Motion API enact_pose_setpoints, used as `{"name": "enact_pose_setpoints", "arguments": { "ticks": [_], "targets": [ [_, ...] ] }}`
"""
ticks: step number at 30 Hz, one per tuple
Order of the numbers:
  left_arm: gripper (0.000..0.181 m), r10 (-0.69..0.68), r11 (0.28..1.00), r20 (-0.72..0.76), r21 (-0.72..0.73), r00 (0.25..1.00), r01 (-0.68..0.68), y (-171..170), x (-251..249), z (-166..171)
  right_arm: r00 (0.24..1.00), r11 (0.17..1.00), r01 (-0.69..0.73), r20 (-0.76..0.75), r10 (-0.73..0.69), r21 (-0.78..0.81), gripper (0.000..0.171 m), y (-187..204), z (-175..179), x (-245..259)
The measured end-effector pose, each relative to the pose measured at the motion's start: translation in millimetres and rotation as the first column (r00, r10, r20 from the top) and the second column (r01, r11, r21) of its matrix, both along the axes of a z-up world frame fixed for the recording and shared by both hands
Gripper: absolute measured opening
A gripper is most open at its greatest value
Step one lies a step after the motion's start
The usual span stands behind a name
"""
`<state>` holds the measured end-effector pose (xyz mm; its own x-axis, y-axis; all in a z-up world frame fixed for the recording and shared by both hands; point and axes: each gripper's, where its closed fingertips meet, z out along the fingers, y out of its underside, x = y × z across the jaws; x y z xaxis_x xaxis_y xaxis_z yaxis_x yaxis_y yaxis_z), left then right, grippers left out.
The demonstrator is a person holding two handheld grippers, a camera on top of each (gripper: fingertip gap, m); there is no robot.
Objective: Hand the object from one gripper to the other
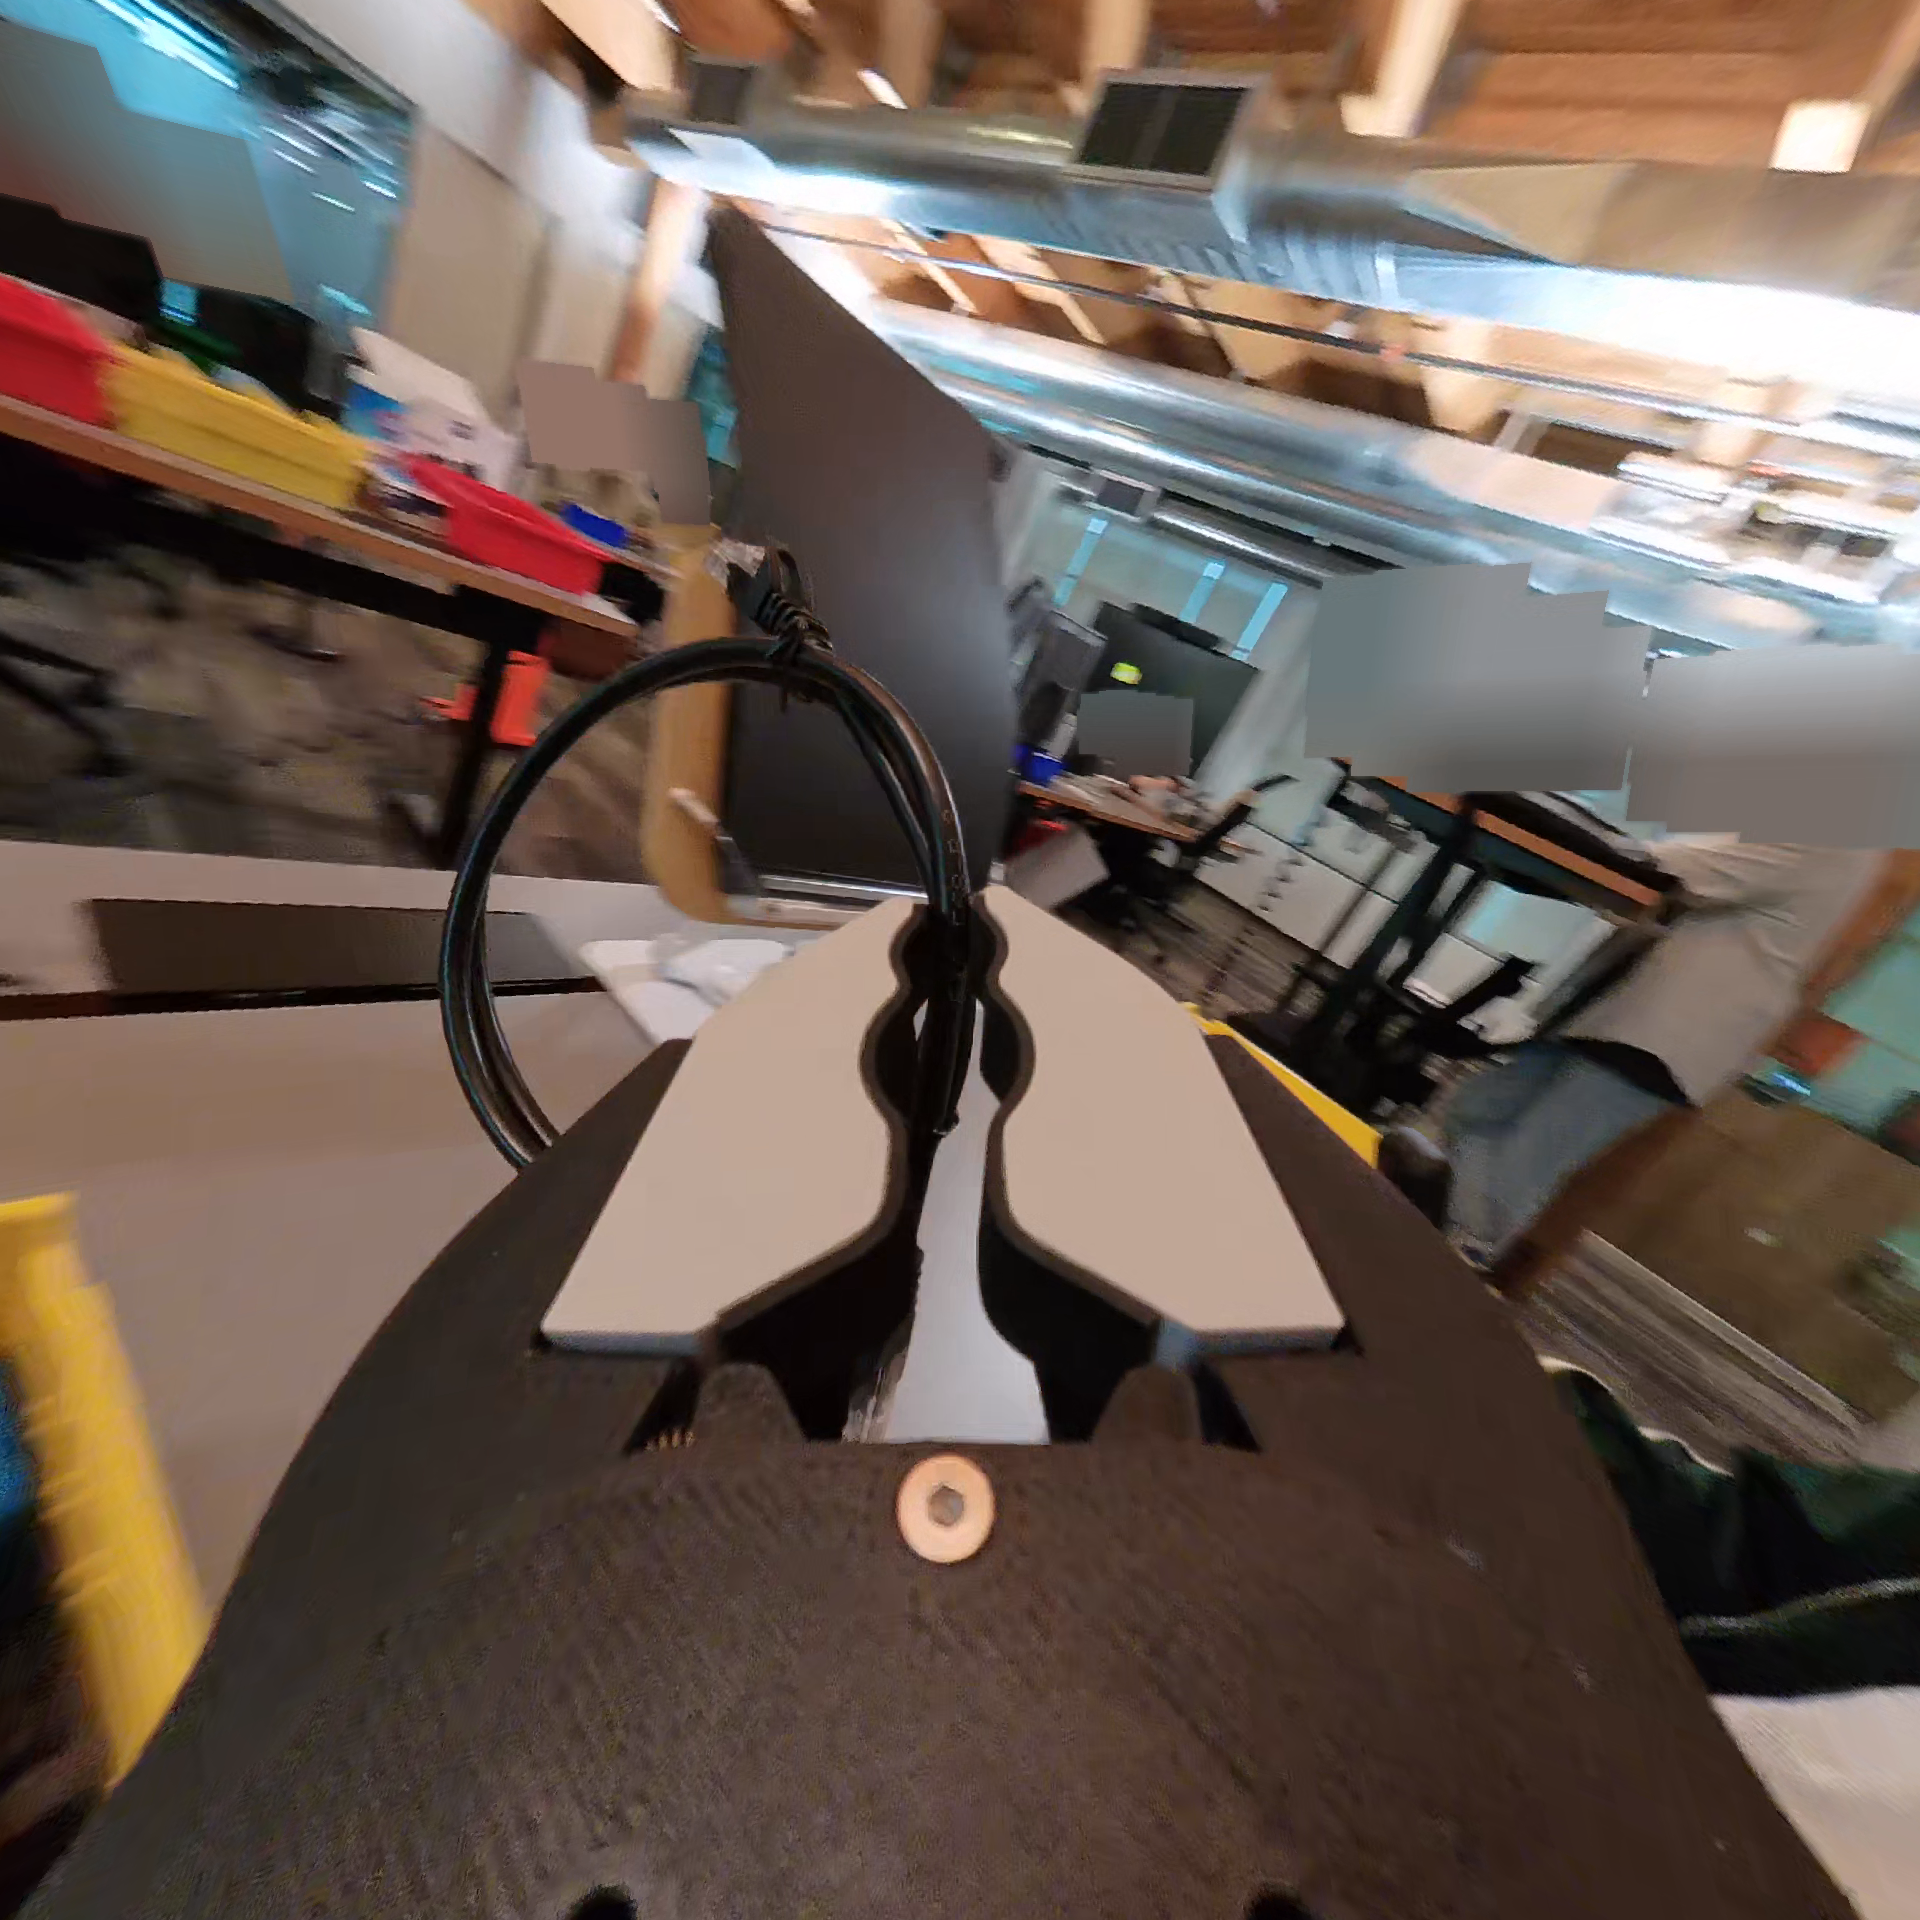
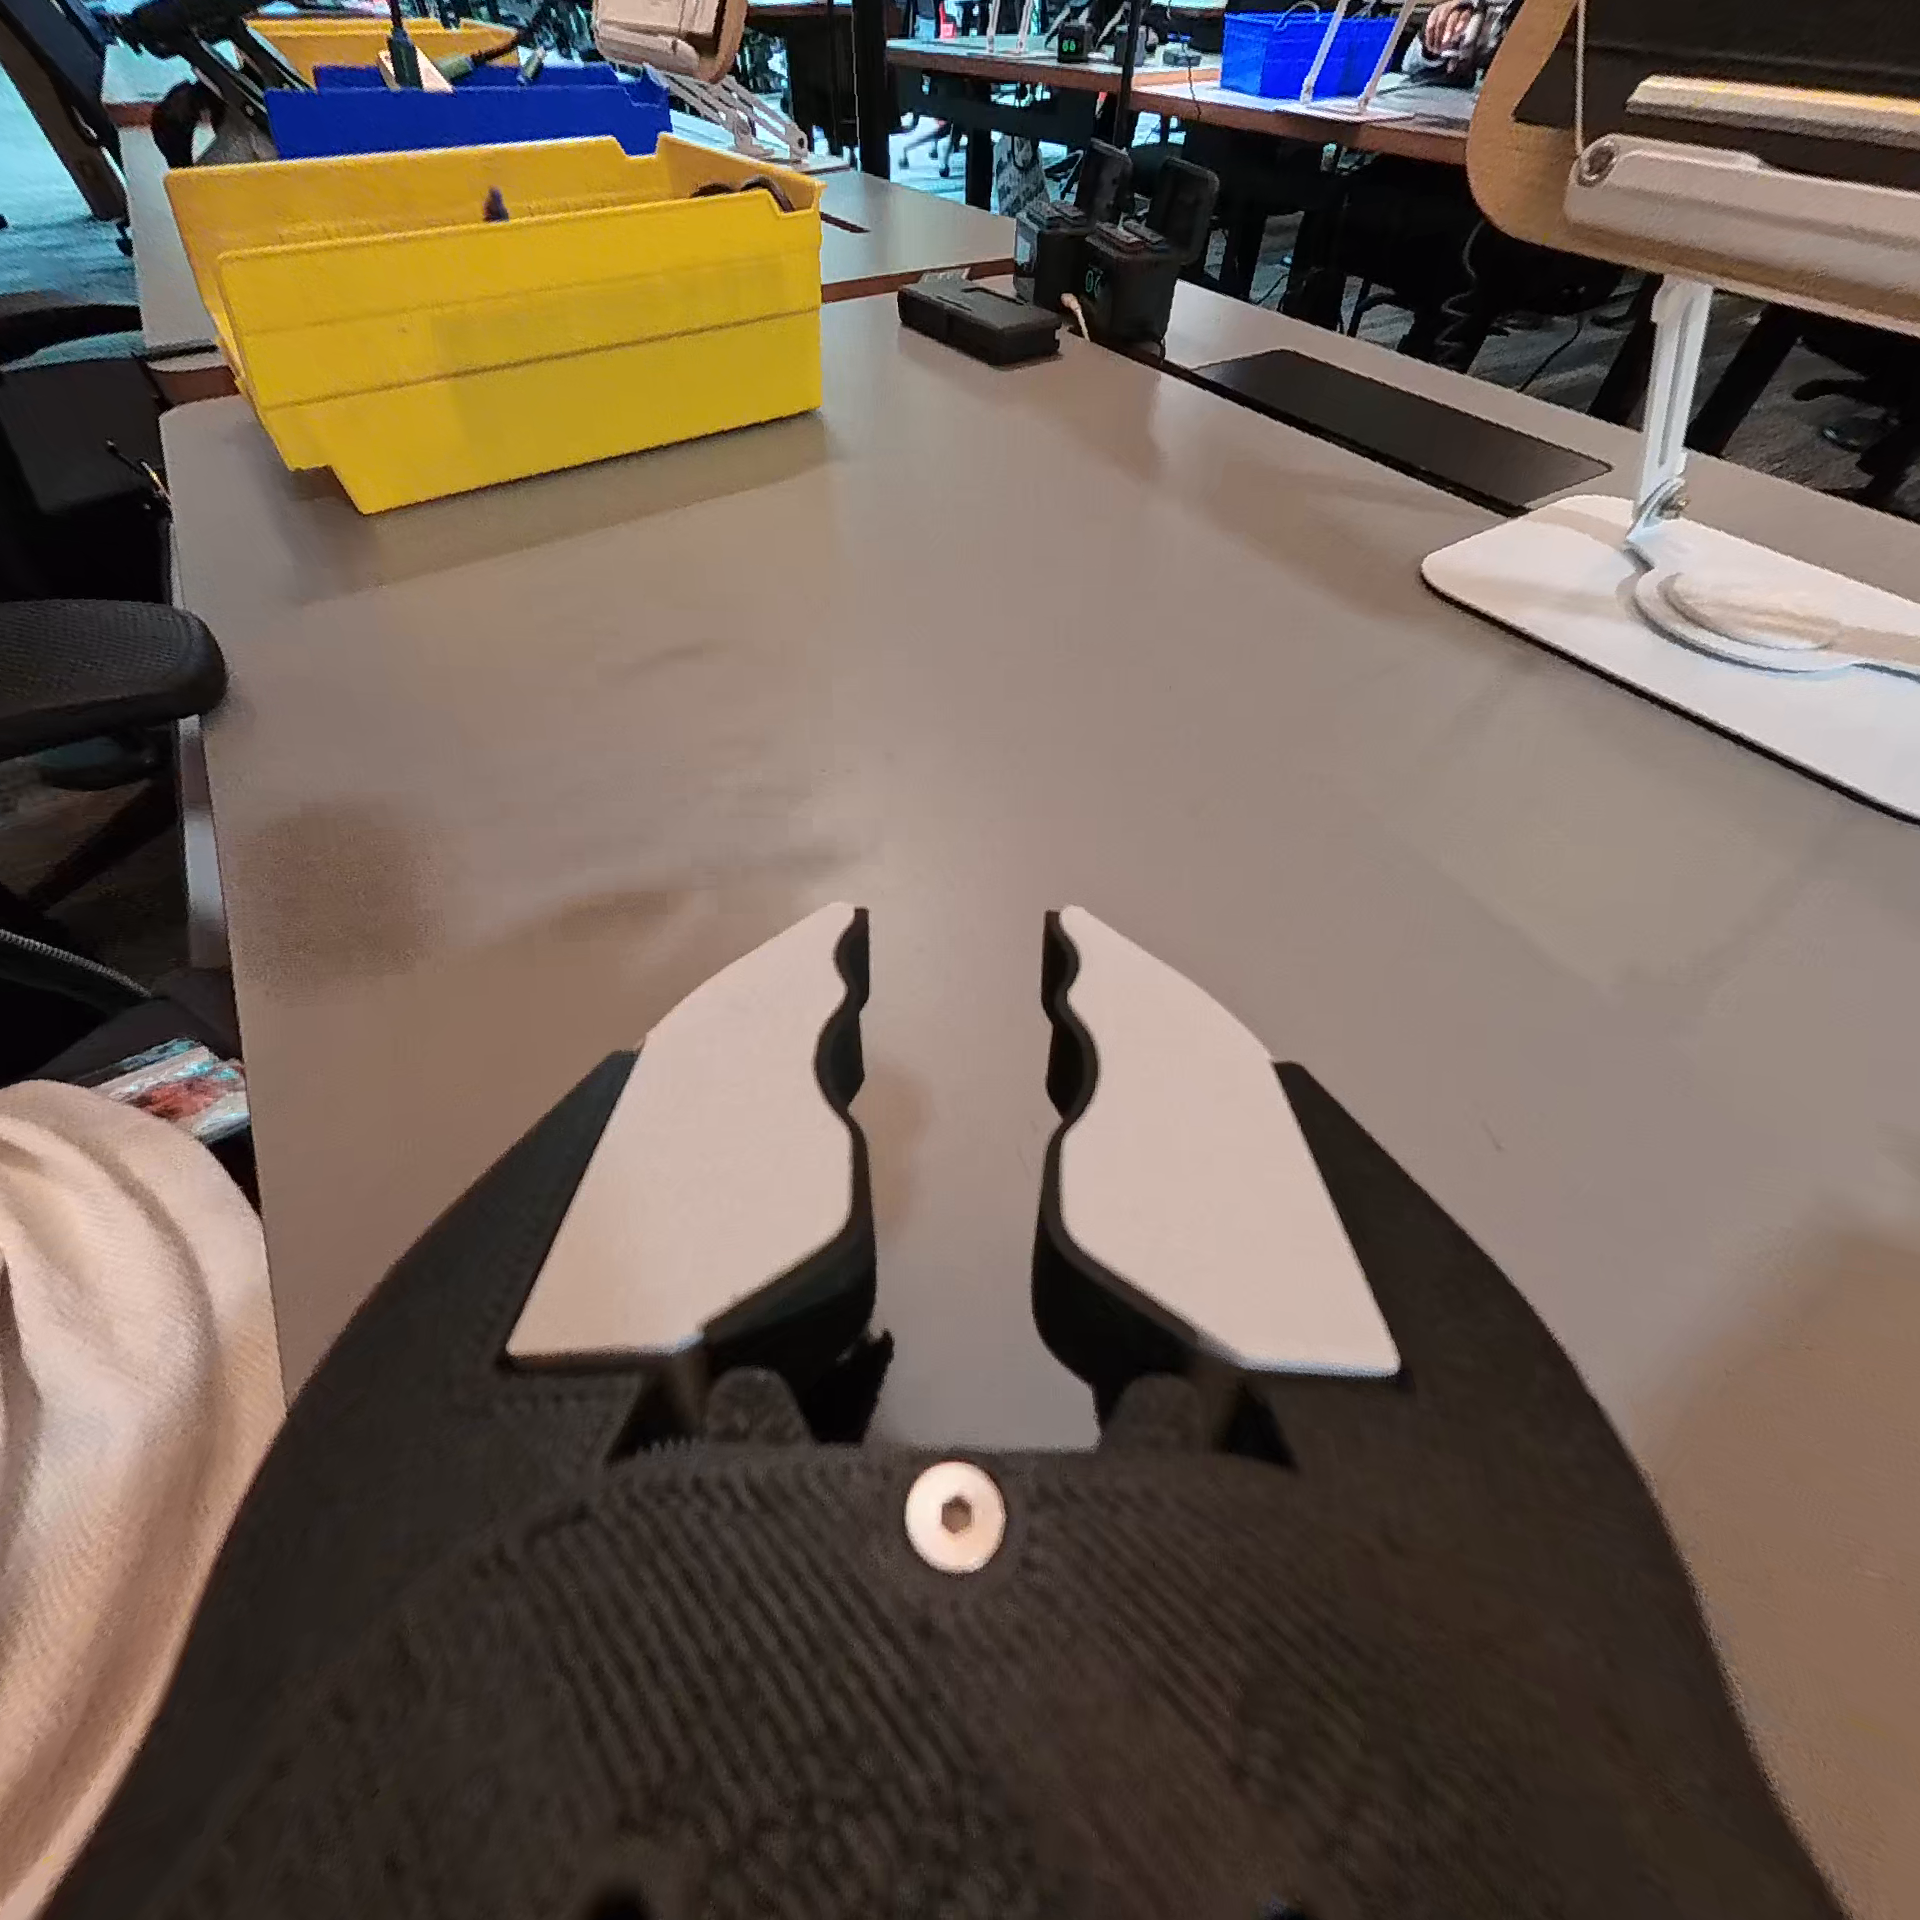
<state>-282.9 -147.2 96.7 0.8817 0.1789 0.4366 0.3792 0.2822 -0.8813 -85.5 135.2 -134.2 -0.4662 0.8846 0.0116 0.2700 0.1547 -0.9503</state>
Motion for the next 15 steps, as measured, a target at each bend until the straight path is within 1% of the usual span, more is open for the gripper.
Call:
{"name": "enact_pose_setpoints", "arguments": {
  "ticks": [2,4,6,8,9,10,12,14,15],
  "targets": [
    [0.006,-0.088,0.996,-0.012,0.014,0.996,0.088,39,17,-3,1.000,0.999,0.013,-0.020,-0.014,-0.044,0.032,-1,6,-6],
    [0.006,-0.204,0.979,-0.020,0.026,0.979,0.204,83,40,-15,0.996,0.993,0.062,-0.054,-0.067,-0.099,0.034,2,21,-16],
    [0.006,-0.373,0.924,-0.005,0.082,0.928,0.373,125,73,-32,0.982,0.974,0.115,-0.125,-0.141,-0.196,0.034,8,58,-26],
    [0.006,-0.516,0.849,0.028,0.149,0.856,0.506,160,103,-57,0.960,0.934,0.081,-0.224,-0.166,-0.348,0.038,8,101,-29],
    [0.006,-0.546,0.831,0.046,0.163,0.837,0.533,177,114,-74,0.955,0.919,0.044,-0.254,-0.154,-0.392,0.042,6,112,-29],
    [0.006,-0.557,0.825,0.069,0.158,0.828,0.542,192,123,-93,0.955,0.913,0.032,-0.258,-0.148,-0.407,0.044,8,114,-29],
    [0.005,-0.569,0.819,0.124,0.171,0.813,0.548,214,137,-123,0.954,0.914,0.068,-0.243,-0.177,-0.401,0.045,19,95,-28],
    [0.006,-0.614,0.786,0.185,0.236,0.768,0.571,227,147,-133,0.961,0.906,0.125,-0.178,-0.212,-0.404,0.045,33,60,-26],
    [0.005,-0.649,0.757,0.199,0.270,0.734,0.596,230,153,-133,0.971,0.884,0.146,-0.107,-0.214,-0.443,0.044,39,45,-27]
  ]
}}
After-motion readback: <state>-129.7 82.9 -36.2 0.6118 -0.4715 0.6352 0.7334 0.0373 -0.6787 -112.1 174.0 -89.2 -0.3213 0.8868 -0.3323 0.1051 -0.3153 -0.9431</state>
